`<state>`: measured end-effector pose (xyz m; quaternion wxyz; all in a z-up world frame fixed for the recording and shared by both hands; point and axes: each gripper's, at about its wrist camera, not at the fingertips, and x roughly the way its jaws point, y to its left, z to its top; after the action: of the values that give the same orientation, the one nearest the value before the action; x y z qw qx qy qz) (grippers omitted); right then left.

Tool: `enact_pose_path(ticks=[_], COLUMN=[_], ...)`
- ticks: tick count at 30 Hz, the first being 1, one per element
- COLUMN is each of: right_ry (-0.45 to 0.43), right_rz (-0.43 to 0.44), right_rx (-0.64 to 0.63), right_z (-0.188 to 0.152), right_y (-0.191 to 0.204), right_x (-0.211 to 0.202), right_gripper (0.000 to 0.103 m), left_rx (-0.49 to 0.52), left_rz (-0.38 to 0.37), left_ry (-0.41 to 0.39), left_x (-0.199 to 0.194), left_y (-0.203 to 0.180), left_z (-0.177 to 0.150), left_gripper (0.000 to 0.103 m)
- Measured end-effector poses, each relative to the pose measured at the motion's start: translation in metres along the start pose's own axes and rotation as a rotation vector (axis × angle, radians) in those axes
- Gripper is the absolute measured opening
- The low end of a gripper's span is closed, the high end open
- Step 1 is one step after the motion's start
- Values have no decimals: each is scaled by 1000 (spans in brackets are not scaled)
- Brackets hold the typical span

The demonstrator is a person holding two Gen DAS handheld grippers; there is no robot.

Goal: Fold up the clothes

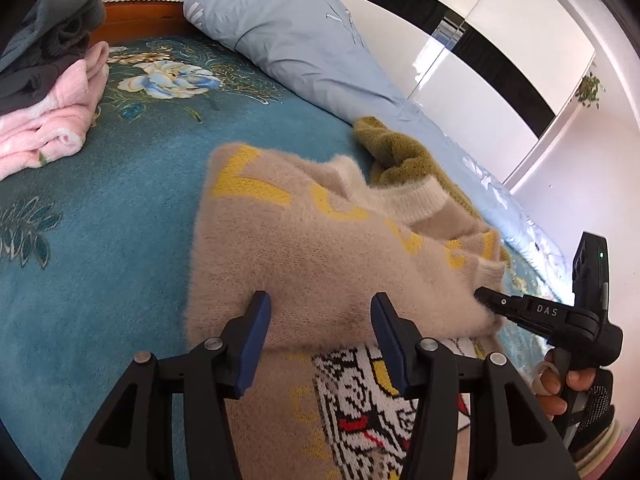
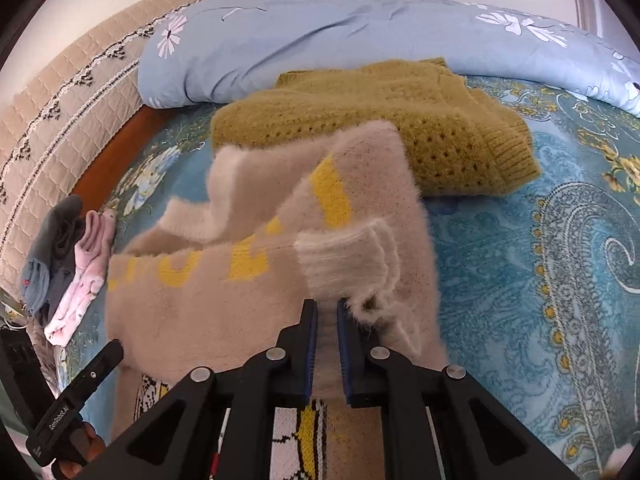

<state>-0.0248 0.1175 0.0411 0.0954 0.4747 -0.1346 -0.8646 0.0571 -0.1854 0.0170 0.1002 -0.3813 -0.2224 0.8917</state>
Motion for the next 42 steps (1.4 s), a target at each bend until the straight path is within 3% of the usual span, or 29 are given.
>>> enact_pose_path(ticks=[4, 11, 16, 20, 24, 29, 32, 37, 40, 42], right_ry=[-43, -91, -10, 27, 3, 53, 52, 48, 46, 46], right_rz=[57, 136, 198, 243, 274, 266, 274, 285, 301, 318], right_rx=[12, 158, 282, 352, 340, 347, 350, 316, 309, 314], right_z=[-15, -64, -100, -113, -115, -129, -131, -133, -133, -132], right_y=[-4, -60, -88, -90, -81, -82, -82, -80, -82, -85], right_x=[-32, -85, -85, -71, -79, -75, -75, -72, -70, -70], right_gripper=[17, 49, 52, 54, 54, 55, 55, 56, 56, 56], left_rx=[-18, -7, 71, 26, -44, -78, -32, -11, -56, -93], left_rz=[8, 66, 93, 81, 88, 30, 35, 60, 31, -77], left_ry=[-14, 9, 67, 74, 89, 109, 132, 176, 199, 232], left_x=[-25, -46, -70, -85, -88, -89, -84, -81, -84, -85], left_y=[5, 15, 18, 30, 43, 42, 34, 28, 30, 30], left_z=[-7, -29, -63, -75, -83, -91, -95, -97, -96, -98], left_gripper=[54, 56, 59, 64, 71, 83, 90, 90, 90, 90])
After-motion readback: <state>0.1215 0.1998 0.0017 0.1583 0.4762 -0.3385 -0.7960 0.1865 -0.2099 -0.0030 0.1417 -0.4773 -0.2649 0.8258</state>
